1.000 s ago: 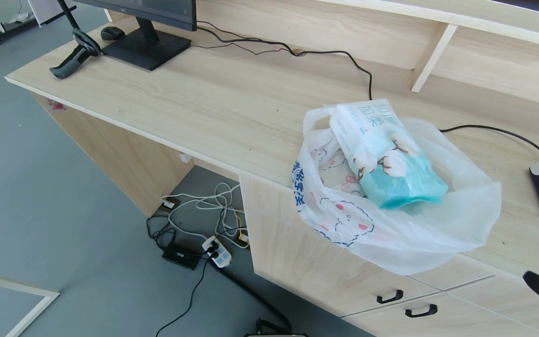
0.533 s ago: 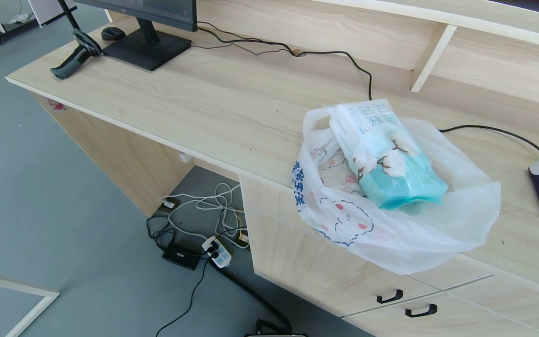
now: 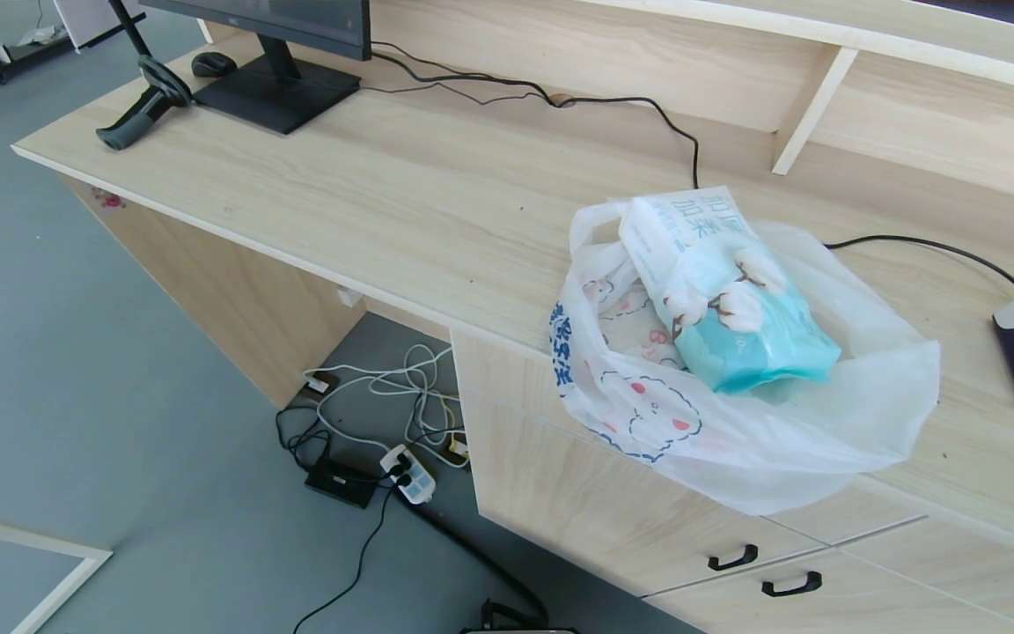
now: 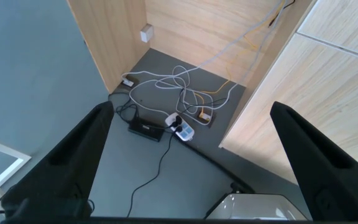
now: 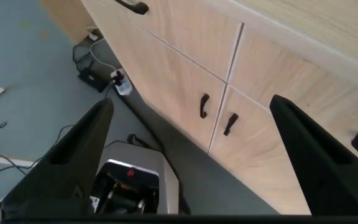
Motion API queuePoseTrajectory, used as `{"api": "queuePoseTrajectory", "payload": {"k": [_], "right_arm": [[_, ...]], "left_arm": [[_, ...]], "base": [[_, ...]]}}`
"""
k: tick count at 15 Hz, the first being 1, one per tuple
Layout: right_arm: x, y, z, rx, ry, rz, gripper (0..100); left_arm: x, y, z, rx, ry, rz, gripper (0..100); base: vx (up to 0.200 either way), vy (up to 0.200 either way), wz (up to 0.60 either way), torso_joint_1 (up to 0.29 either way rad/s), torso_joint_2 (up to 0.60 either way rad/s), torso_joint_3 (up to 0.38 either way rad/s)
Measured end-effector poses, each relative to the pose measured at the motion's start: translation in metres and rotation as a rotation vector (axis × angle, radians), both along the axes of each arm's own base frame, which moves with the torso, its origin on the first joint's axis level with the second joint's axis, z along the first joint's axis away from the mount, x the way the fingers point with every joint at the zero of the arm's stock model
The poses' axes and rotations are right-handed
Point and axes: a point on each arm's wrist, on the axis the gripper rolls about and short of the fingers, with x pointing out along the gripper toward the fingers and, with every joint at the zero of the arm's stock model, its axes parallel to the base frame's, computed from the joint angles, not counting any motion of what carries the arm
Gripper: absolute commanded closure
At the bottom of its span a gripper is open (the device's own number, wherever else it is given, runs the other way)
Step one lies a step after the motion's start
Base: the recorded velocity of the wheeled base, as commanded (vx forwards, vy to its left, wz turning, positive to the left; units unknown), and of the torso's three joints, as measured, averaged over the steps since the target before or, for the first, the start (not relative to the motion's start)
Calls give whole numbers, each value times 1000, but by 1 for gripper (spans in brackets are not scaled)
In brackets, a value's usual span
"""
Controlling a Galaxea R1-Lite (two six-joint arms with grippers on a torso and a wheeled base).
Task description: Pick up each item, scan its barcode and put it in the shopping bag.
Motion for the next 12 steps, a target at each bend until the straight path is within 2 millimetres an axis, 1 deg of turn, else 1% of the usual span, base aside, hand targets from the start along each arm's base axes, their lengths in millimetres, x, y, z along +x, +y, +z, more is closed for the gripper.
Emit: {"api": "queuePoseTrajectory", "payload": {"k": [4, 7, 11, 12], "right_arm": [[3, 2, 0, -4, 49, -158, 0], [2, 3, -1, -19, 31, -271, 0], [-4, 3, -1, -2, -48, -275, 0], [-7, 3, 3, 1, -89, -273, 0]], "left_arm": [[0, 0, 0, 0, 0, -1, 0], [0, 0, 0, -1, -1, 0, 0], [0, 0, 0, -1, -1, -1, 0], [0, 0, 0, 0, -3, -1, 0]], "base": [[0, 0, 0, 0, 0, 0], [0, 0, 0, 0, 0, 0], [0, 0, 0, 0, 0, 0], [0, 0, 0, 0, 0, 0]]}}
